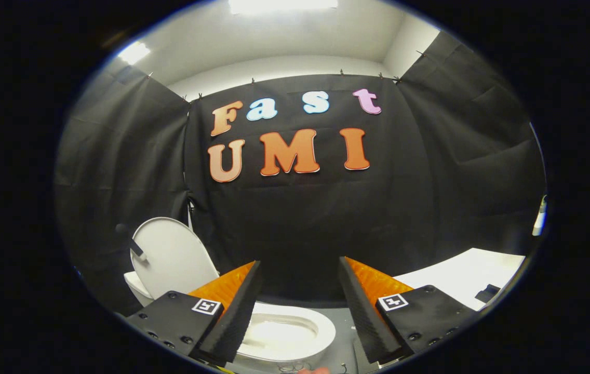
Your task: Open the toilet lid.
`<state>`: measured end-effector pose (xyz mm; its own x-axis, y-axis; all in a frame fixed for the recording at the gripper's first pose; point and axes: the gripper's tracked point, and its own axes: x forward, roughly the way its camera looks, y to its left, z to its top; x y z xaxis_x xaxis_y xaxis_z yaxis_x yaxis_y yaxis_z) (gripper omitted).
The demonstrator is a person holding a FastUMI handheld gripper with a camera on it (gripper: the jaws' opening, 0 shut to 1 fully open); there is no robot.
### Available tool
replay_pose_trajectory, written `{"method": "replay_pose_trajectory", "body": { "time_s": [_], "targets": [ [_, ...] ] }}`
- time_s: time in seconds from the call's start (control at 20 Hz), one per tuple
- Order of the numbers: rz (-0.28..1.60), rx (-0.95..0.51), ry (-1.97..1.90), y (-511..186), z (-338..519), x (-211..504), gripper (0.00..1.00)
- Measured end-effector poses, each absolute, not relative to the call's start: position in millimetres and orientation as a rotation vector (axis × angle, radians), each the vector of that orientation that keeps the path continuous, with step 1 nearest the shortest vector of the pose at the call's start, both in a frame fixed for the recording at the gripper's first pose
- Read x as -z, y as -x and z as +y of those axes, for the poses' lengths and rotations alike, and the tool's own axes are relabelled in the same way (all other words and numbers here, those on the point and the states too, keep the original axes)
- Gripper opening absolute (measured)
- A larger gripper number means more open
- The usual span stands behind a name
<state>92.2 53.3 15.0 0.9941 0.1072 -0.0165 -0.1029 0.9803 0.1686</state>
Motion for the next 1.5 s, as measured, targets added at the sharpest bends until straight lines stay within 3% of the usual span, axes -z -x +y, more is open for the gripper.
{"method": "replay_pose_trajectory", "body": {
  "time_s": [0.85,1.5],
  "targets": [
    [-0.093,-0.031,0.080,-41,30,13,0.96],
    [-0.140,0.044,-0.043,-32,8,3,0.96]
  ]
}}
